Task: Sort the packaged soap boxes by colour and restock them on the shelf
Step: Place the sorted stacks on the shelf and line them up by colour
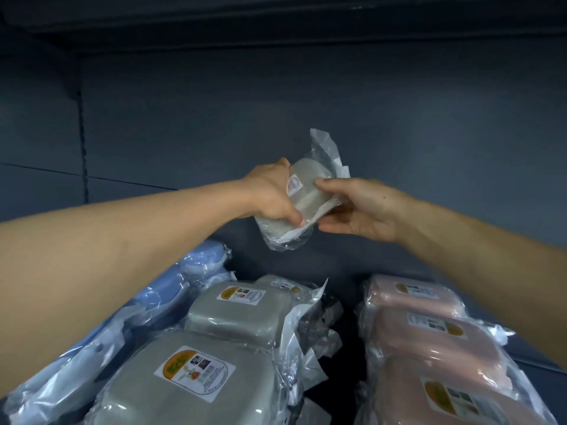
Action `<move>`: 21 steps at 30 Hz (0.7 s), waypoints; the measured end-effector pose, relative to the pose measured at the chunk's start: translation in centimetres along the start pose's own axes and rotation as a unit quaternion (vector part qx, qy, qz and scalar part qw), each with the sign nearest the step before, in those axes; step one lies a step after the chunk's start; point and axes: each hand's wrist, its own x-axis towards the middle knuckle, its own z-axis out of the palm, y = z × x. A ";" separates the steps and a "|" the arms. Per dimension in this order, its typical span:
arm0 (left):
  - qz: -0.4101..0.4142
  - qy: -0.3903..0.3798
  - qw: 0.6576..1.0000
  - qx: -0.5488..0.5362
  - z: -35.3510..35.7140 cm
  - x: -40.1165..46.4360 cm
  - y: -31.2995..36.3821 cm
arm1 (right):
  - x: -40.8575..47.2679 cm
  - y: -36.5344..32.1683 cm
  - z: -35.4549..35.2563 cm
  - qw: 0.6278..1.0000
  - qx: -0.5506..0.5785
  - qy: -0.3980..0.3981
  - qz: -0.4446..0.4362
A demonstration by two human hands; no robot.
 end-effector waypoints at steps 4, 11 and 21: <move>0.023 -0.047 0.994 0.100 -0.1 0.0 -1.0 | -0.7 0.8 -2.1 0.985 -0.163 0.059 -0.007; 0.094 -0.199 0.950 0.220 3.0 0.8 -2.1 | -0.9 3.2 -4.4 0.956 -0.278 0.089 -0.028; 0.134 -0.295 0.903 0.281 7.7 2.0 -4.1 | 0.3 5.9 -4.8 0.921 -0.383 0.056 -0.041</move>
